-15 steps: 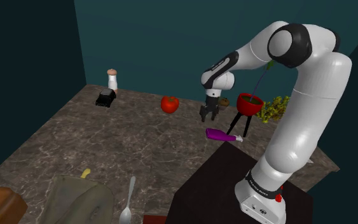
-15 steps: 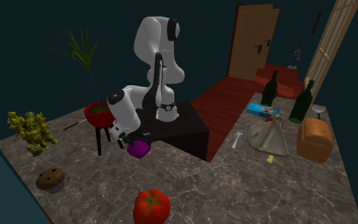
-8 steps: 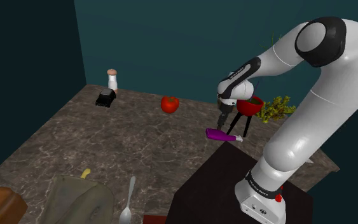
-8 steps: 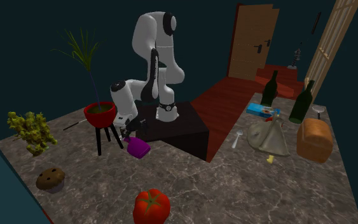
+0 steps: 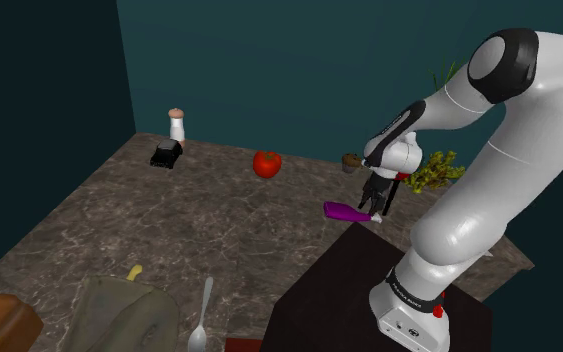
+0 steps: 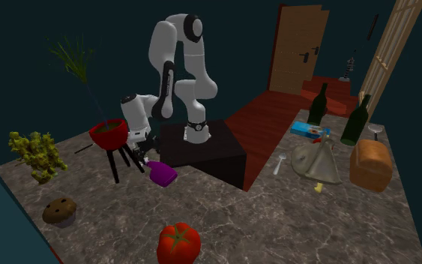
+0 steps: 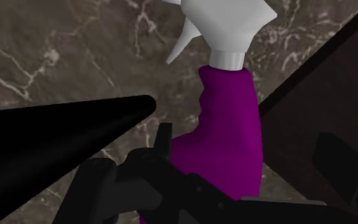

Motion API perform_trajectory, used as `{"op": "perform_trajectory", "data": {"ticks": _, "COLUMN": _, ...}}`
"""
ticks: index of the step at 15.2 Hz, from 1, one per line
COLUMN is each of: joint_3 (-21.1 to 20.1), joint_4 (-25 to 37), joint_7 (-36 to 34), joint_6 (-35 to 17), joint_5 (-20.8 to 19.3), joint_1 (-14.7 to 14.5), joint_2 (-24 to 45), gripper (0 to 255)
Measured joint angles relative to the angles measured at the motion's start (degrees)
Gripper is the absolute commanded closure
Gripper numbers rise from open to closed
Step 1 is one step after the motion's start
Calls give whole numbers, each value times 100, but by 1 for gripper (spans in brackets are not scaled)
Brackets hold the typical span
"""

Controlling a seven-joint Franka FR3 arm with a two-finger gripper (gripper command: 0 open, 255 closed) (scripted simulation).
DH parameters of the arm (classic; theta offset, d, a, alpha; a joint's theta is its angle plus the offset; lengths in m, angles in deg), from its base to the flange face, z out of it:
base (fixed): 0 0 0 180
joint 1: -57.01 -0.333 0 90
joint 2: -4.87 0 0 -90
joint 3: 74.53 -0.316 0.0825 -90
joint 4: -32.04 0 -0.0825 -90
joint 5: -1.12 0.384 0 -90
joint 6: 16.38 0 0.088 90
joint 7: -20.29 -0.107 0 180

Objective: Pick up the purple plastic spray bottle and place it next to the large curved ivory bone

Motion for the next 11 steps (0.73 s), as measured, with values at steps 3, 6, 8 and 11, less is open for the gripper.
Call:
{"op": "perform_trajectory", "data": {"ticks": 3, "joint_3": -44, "joint_4": -6, "joint_7": 612, "joint_6": -282, "joint_5": 447, "joint_1": 19, "joint_2": 323, "gripper": 0}}
{"op": "perform_trajectory", "data": {"ticks": 6, "joint_3": -166, "joint_4": 7, "joint_7": 993, "joint_6": -520, "joint_5": 889, "joint_1": 67, "joint_2": 636, "gripper": 0}}
{"op": "perform_trajectory", "data": {"ticks": 8, "joint_3": -244, "joint_4": 12, "joint_7": 1111, "joint_6": -611, "joint_5": 1072, "joint_1": 85, "joint_2": 755, "gripper": 0}}
{"op": "perform_trajectory", "data": {"ticks": 11, "joint_3": -274, "joint_4": 9, "joint_7": 1150, "joint_6": -647, "joint_5": 1135, "joint_1": 93, "joint_2": 793, "gripper": 0}}
